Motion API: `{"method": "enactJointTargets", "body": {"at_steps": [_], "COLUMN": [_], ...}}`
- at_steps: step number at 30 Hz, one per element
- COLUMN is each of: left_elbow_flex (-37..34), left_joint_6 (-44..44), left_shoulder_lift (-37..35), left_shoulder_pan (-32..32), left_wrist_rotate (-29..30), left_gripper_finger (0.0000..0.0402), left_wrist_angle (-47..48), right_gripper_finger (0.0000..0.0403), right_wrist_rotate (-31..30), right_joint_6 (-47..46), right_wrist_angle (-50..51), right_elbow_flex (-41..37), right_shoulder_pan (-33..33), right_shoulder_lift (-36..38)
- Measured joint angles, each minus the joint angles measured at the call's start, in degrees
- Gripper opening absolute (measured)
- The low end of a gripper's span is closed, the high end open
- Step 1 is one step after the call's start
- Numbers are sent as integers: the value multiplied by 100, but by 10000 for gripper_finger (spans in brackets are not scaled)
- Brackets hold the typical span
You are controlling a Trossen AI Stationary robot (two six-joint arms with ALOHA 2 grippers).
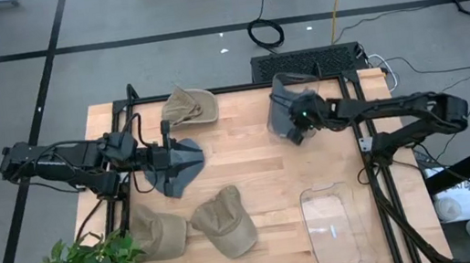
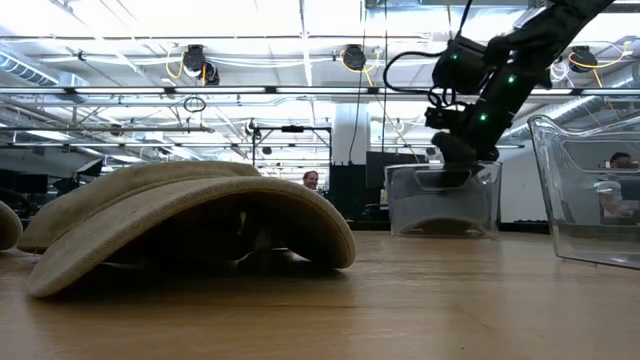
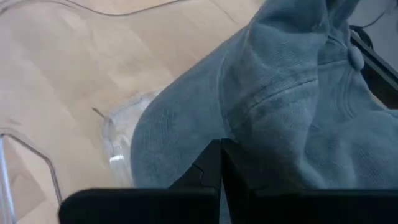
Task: Pick & Place hat
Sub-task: Put the right blue cap into the top transparent bin
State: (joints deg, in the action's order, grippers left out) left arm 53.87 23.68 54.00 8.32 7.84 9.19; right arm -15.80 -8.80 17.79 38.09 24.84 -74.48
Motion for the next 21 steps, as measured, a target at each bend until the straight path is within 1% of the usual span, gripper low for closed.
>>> {"method": "enactJointTargets", "body": {"at_steps": [4,5,10,12,14,17,21], "left_elbow_flex": [0,0,0,0,0,0,0], "left_joint_6": [-4,0,0,-3,-4,-1,0], "left_shoulder_lift": [-1,0,-1,0,0,0,0], "left_shoulder_pan": [0,0,0,0,2,1,2], "left_wrist_rotate": [0,0,0,0,0,0,0], "left_gripper_finger": [124,124,124,124,124,124,124], "left_wrist_angle": [0,0,0,0,0,0,0], "right_gripper_finger": [0,0,0,0,0,0,0], "right_wrist_rotate": [35,-33,-966,-1231,-1337,-1417,-1424], "right_joint_6": [46,15,-238,-353,-480,-571,-566], "right_wrist_angle": [82,184,1022,1366,1668,1851,1785], "right_elbow_flex": [-11,-11,-34,-52,-59,-59,-55], "right_shoulder_pan": [154,186,247,250,264,263,258], "right_shoulder_lift": [103,170,629,825,1031,1220,1322]}}
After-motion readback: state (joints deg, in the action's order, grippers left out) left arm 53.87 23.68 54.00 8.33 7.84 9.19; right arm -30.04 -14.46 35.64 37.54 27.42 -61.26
